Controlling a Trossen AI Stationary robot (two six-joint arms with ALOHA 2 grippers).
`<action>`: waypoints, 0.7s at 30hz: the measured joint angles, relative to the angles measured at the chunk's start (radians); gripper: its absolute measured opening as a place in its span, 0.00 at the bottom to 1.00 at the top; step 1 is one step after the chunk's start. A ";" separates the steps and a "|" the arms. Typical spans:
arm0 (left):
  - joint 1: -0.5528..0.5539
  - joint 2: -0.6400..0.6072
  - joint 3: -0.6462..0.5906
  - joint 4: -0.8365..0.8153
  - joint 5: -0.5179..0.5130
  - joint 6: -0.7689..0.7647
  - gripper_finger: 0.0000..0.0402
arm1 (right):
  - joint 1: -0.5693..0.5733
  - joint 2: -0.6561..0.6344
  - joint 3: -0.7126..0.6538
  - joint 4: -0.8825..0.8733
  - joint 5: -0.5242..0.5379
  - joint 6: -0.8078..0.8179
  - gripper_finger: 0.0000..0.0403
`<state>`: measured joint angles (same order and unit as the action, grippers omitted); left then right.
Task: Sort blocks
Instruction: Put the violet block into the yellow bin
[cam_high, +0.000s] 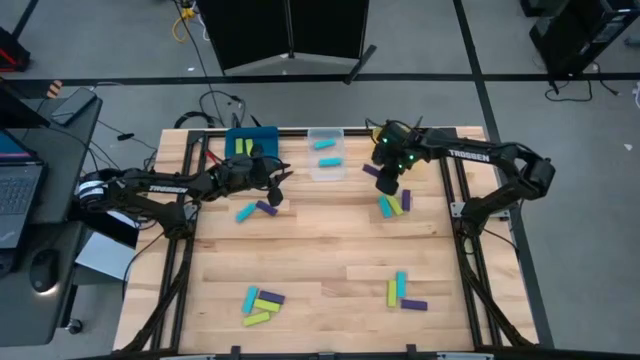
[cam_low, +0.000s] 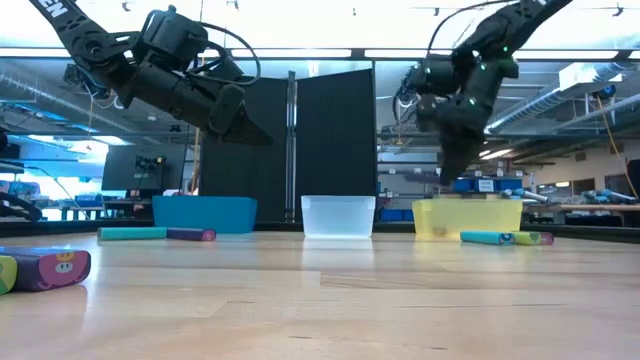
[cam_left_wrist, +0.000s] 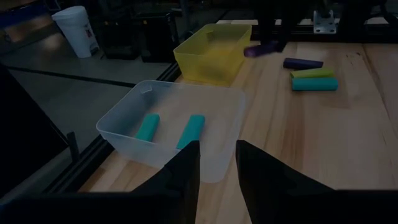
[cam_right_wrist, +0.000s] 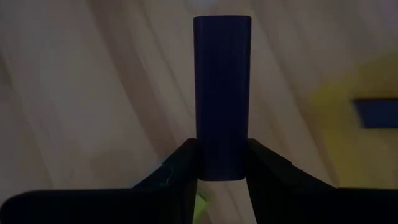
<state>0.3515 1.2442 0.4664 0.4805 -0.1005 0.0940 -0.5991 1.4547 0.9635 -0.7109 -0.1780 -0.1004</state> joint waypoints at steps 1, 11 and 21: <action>0.000 0.000 0.000 0.000 0.000 0.000 0.28 | 0.000 -0.005 0.015 0.000 0.000 0.028 0.28; 0.000 0.000 0.000 0.000 0.000 0.000 0.28 | -0.081 -0.024 0.100 -0.001 0.169 0.383 0.28; 0.000 0.000 0.000 0.010 0.000 0.031 0.28 | -0.197 -0.016 0.024 0.038 0.195 0.562 0.28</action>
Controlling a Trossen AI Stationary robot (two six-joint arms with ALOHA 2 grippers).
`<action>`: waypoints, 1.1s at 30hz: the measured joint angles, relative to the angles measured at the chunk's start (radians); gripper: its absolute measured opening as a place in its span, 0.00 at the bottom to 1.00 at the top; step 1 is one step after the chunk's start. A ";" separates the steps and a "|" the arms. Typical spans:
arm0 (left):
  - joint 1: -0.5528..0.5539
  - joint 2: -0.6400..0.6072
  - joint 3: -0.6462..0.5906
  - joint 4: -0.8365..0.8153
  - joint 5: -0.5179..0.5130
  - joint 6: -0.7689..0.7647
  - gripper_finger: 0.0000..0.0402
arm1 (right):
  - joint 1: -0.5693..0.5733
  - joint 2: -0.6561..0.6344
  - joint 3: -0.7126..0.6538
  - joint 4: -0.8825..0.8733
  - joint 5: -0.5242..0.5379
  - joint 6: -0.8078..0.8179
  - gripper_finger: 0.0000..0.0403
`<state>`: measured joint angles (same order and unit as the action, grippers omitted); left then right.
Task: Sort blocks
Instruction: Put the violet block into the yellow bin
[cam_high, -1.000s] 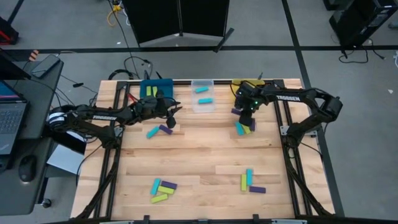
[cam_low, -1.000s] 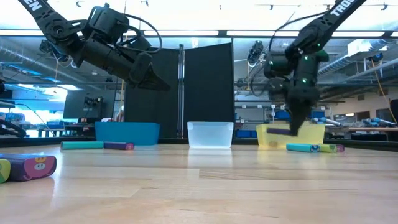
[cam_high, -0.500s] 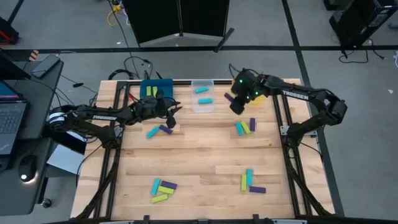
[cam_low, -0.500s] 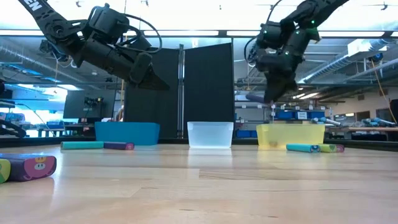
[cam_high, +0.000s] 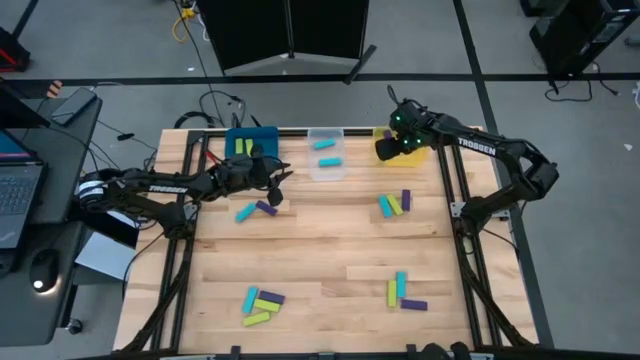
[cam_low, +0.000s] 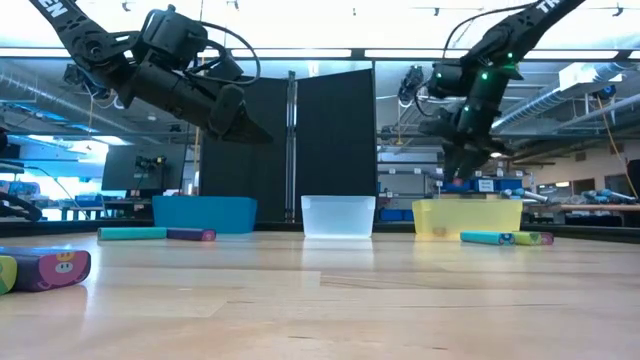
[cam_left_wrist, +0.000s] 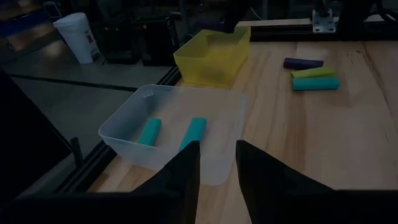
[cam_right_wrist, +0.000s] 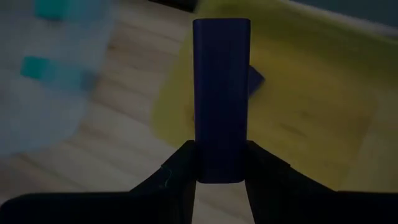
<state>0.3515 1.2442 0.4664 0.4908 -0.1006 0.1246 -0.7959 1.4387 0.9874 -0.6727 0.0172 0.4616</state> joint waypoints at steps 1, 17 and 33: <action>0.000 0.000 0.000 0.000 0.000 0.000 0.28 | -0.007 0.000 -0.009 0.002 0.010 0.007 0.28; 0.000 0.000 0.000 0.013 0.000 -0.004 0.28 | -0.120 0.136 -0.038 0.029 0.035 -0.010 0.28; 0.000 0.000 0.000 0.022 0.034 -0.024 0.28 | -0.147 0.147 -0.038 0.043 0.008 -0.022 0.28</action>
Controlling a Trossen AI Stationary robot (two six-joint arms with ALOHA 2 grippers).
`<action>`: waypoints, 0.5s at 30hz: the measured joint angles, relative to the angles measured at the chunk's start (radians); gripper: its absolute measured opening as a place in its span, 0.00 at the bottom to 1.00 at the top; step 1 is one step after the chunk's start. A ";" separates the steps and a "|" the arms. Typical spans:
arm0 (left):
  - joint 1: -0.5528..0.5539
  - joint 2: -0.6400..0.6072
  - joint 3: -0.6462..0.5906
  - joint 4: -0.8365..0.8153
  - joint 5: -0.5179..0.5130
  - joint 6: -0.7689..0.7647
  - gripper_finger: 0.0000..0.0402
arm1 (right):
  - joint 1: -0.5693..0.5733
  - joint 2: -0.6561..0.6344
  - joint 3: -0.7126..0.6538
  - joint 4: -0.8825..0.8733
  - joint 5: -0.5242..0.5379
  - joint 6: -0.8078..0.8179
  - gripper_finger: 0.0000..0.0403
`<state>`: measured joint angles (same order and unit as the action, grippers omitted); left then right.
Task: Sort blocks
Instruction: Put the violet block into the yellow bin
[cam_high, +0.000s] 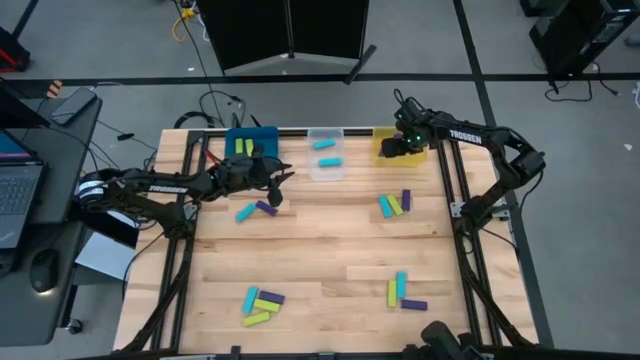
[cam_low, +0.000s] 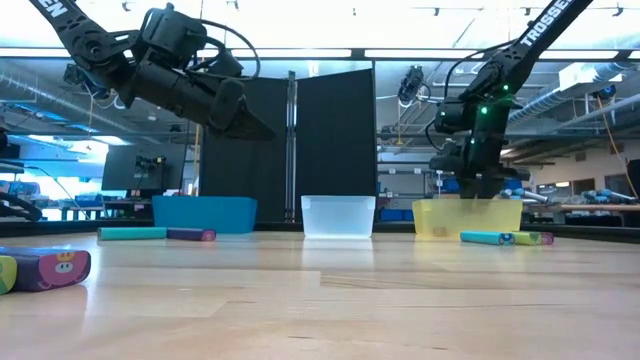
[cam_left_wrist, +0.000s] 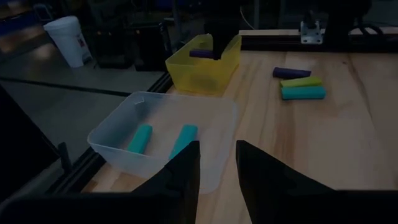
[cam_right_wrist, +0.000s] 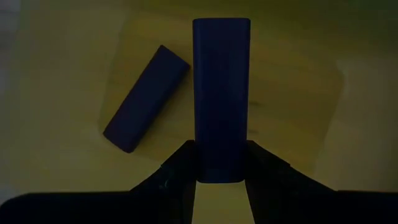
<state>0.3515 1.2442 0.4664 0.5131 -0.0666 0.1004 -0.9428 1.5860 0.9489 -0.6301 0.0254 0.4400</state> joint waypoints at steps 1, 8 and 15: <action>0.000 0.000 0.000 -0.001 0.000 0.000 0.28 | 0.000 0.000 0.000 0.001 0.000 -0.005 0.28; 0.000 0.000 0.000 -0.002 0.000 0.004 0.28 | -0.003 0.000 0.000 0.001 0.000 -0.016 0.28; 0.000 0.000 0.000 -0.015 0.000 -0.005 0.28 | -0.003 0.000 0.000 0.002 -0.001 -0.016 0.29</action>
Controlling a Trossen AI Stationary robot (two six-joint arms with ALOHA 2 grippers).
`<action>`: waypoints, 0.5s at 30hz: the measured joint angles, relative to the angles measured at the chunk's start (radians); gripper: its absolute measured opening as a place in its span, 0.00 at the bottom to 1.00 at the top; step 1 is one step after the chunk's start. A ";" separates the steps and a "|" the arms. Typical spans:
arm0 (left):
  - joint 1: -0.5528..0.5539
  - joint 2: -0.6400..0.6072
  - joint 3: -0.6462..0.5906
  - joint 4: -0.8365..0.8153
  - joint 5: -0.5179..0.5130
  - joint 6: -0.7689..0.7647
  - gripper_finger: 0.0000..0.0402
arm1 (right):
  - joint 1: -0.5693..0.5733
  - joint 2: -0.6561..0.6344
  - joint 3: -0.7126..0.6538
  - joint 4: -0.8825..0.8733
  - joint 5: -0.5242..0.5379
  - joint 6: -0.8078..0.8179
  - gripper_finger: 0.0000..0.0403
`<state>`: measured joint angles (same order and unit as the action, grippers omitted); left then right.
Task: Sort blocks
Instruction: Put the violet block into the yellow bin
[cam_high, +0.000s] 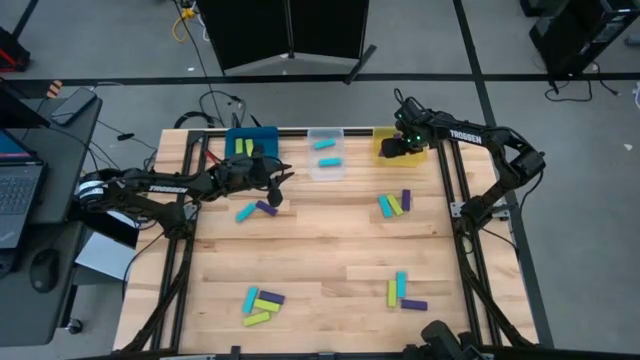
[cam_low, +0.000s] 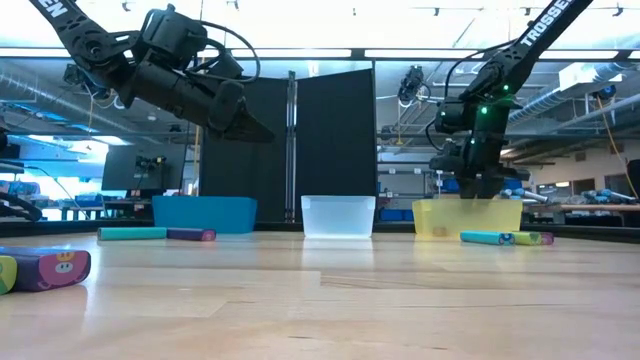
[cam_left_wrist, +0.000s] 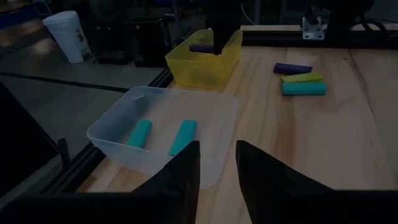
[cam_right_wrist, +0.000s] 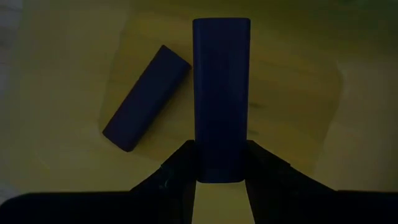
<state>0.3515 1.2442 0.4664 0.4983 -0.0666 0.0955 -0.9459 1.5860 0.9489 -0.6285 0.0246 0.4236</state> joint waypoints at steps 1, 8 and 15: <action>0.000 0.000 0.000 0.001 0.000 0.002 0.28 | 0.000 0.000 0.000 0.002 0.000 0.000 0.29; 0.000 0.000 0.000 0.001 0.000 0.003 0.28 | -0.008 0.000 0.000 0.025 0.000 0.000 0.29; 0.000 0.000 0.000 0.009 0.000 0.005 0.28 | -0.009 0.000 0.000 0.029 0.000 -0.024 0.35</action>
<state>0.3513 1.2442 0.4664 0.5070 -0.0666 0.1001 -0.9544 1.5860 0.9489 -0.5991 0.0242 0.3992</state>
